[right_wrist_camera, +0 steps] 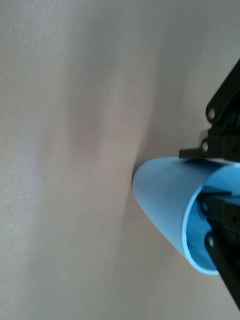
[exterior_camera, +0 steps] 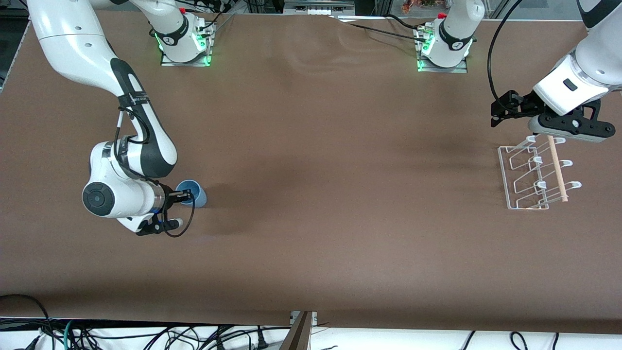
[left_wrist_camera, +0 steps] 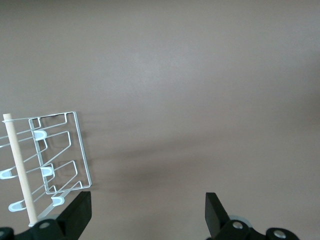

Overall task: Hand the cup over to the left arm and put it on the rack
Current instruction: 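Close the right gripper on the blue cup, then lift the cup with the right gripper while the left gripper approaches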

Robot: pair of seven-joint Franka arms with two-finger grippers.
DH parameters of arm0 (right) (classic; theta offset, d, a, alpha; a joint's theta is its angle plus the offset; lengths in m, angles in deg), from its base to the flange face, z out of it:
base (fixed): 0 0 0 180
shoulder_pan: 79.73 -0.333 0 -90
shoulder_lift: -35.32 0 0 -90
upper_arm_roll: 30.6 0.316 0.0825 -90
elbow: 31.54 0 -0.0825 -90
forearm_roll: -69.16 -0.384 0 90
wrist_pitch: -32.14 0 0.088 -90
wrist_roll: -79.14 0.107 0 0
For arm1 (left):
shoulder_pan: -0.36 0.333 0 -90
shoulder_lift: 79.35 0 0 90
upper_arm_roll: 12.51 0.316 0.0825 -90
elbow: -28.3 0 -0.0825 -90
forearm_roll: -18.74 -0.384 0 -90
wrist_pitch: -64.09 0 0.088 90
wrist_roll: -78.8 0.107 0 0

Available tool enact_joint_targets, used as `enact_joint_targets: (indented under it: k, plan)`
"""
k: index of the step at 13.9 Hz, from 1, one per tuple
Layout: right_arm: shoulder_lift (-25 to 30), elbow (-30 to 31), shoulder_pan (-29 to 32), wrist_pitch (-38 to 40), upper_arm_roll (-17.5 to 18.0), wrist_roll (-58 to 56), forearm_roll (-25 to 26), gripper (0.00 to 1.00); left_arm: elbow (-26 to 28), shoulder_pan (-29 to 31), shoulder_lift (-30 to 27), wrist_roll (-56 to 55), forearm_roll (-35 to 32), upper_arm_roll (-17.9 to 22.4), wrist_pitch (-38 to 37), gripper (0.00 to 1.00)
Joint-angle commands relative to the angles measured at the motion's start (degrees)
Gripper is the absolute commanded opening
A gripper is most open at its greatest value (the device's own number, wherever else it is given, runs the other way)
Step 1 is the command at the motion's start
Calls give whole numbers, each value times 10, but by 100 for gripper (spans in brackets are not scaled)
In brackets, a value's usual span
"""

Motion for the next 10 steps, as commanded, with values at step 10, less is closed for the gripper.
enact_joint_targets:
  k: [10]
  plan:
    - [23,-12,-44,35,25,145,-17,0,-25,34,44,19,53,7,-74,100]
